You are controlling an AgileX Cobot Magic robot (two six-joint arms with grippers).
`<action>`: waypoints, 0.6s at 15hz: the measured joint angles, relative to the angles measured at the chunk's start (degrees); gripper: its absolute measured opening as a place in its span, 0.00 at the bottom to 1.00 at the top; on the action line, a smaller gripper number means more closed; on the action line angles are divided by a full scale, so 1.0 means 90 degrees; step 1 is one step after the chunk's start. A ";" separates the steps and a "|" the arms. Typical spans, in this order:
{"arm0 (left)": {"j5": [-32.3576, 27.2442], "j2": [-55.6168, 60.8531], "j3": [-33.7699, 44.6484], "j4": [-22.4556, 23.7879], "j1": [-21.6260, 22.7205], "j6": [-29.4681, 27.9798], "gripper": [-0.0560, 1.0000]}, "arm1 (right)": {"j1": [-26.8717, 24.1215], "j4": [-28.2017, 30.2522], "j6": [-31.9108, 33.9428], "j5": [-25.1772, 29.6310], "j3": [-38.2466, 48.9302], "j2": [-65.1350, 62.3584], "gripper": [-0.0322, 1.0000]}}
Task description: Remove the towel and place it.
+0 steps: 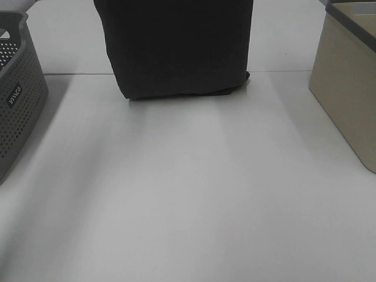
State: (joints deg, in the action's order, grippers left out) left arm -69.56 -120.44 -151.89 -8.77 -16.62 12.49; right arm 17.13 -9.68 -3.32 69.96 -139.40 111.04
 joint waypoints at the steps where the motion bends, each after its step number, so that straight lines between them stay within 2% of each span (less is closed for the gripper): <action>1: 0.0000 0.0115 0.0102 0.0013 -0.0019 -0.0146 0.05 | 0.0000 -0.0051 0.0000 -0.0006 0.0191 -0.0140 0.05; 2: 0.0000 0.0318 0.0376 0.0025 -0.0064 -0.0242 0.05 | 0.0000 -0.0070 0.0000 -0.0006 0.0484 -0.0337 0.05; 3: 0.0000 0.0891 0.1203 0.0064 -0.0178 -0.0325 0.05 | 0.0000 -0.0102 0.0000 -0.0006 0.1184 -0.0840 0.05; 4: 0.0000 0.1076 0.1464 0.0076 -0.0229 -0.0344 0.05 | 0.0000 -0.0121 0.0000 -0.0006 0.1362 -0.0974 0.05; 9: -0.0013 0.2610 0.3616 0.0885 -0.1050 -0.0802 0.05 | 0.0000 -0.0267 0.0000 0.0000 0.2731 -0.2024 0.05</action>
State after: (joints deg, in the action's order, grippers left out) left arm -69.67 -96.94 -119.35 -0.80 -26.07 5.27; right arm 17.13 -12.09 -3.32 69.96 -114.82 92.82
